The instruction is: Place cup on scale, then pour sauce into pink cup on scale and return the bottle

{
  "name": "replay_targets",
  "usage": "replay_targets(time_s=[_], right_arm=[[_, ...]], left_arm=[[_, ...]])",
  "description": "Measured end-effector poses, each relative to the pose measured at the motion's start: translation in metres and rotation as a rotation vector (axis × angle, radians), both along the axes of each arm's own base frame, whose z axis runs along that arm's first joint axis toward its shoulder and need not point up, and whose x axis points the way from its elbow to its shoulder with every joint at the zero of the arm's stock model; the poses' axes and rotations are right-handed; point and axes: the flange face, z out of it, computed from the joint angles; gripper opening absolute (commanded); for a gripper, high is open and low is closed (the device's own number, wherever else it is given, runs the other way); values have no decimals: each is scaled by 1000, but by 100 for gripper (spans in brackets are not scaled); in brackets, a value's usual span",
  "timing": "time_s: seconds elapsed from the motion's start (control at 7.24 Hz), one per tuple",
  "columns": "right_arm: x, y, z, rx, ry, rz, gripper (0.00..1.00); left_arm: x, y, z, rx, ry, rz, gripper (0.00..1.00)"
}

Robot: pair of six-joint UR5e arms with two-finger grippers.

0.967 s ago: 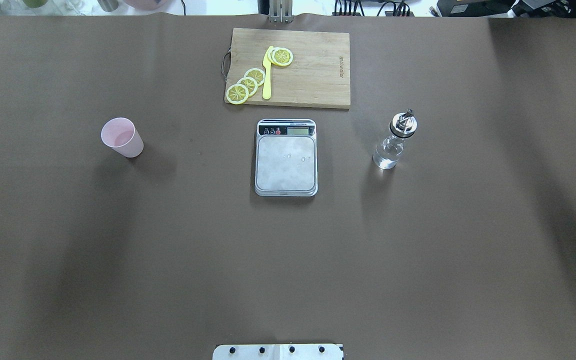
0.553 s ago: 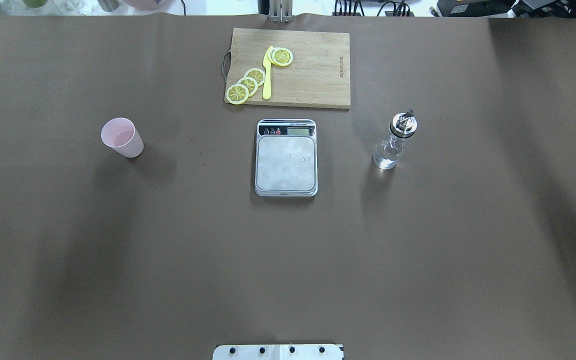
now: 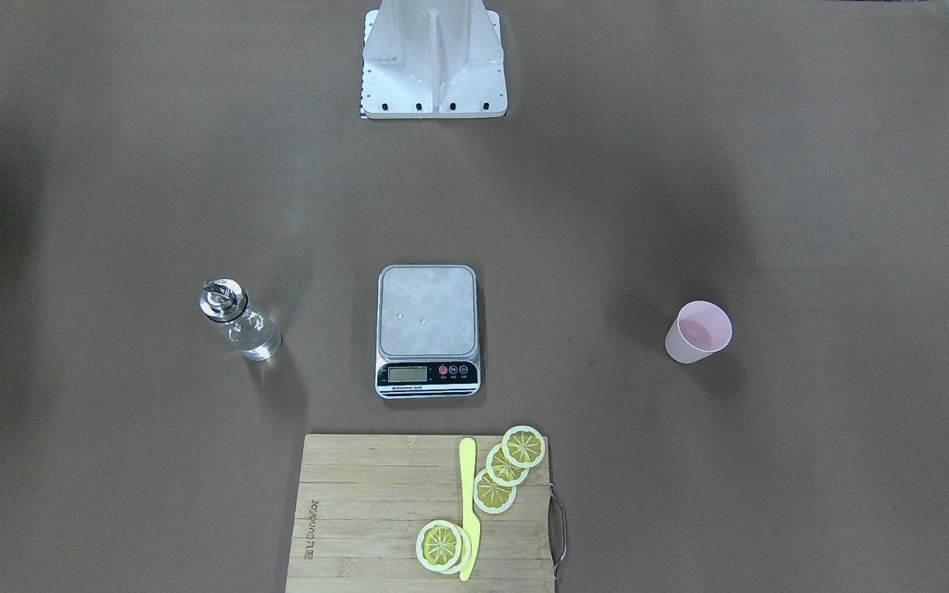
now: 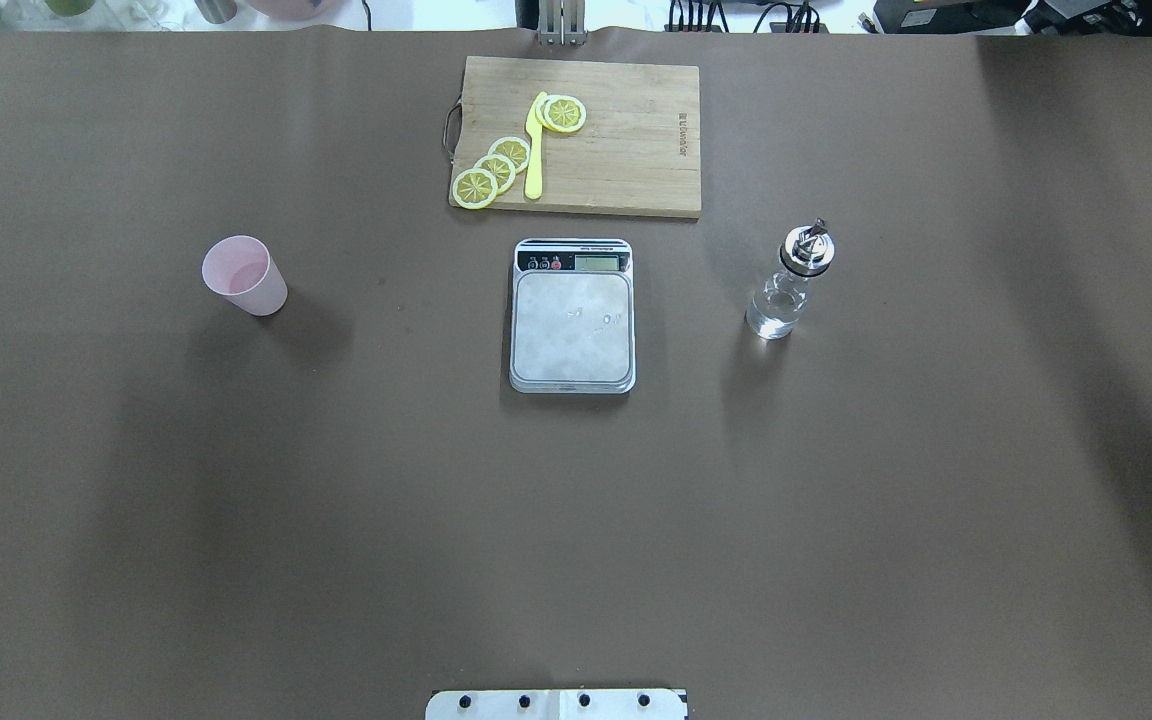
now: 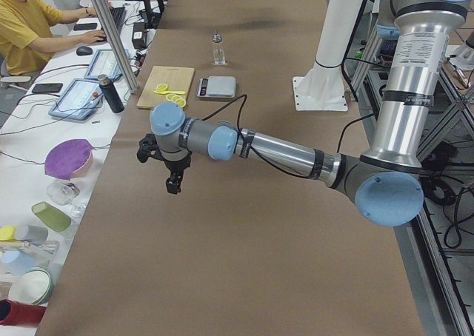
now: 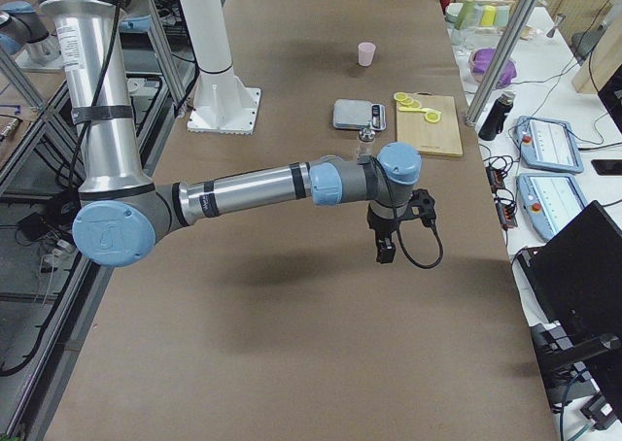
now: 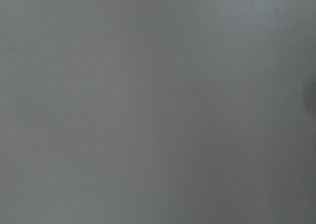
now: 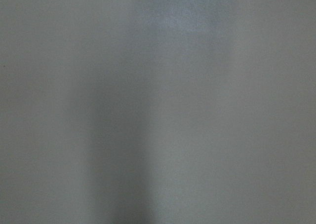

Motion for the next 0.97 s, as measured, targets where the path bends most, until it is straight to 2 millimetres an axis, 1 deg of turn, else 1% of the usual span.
replay_targets(time_s=[0.14, 0.28, 0.41, 0.55, 0.69, 0.83, 0.97], right_arm=[[0, 0, 1, -3, 1, 0, 100], [-1, 0, 1, -4, 1, 1, 100], [-1, -2, -1, 0, 1, 2, 100], [-1, -3, -4, 5, 1, 3, 100], [-2, -3, -5, 8, 4, 4, 100], [-3, -3, -5, 11, 7, 2, 100], [-5, -4, -6, 16, 8, -4, 100]], left_arm=[[49, -16, -36, -9, -2, 7, 99], [98, -22, -65, -35, 0, 11, 99], [138, -22, -88, -73, 9, 7, 99], [169, -20, -102, -109, 14, 2, 99], [194, -17, -107, -126, 4, -3, 98], [215, -15, -104, -125, -9, -5, 97], [228, -17, -95, -121, -13, -5, 91]])
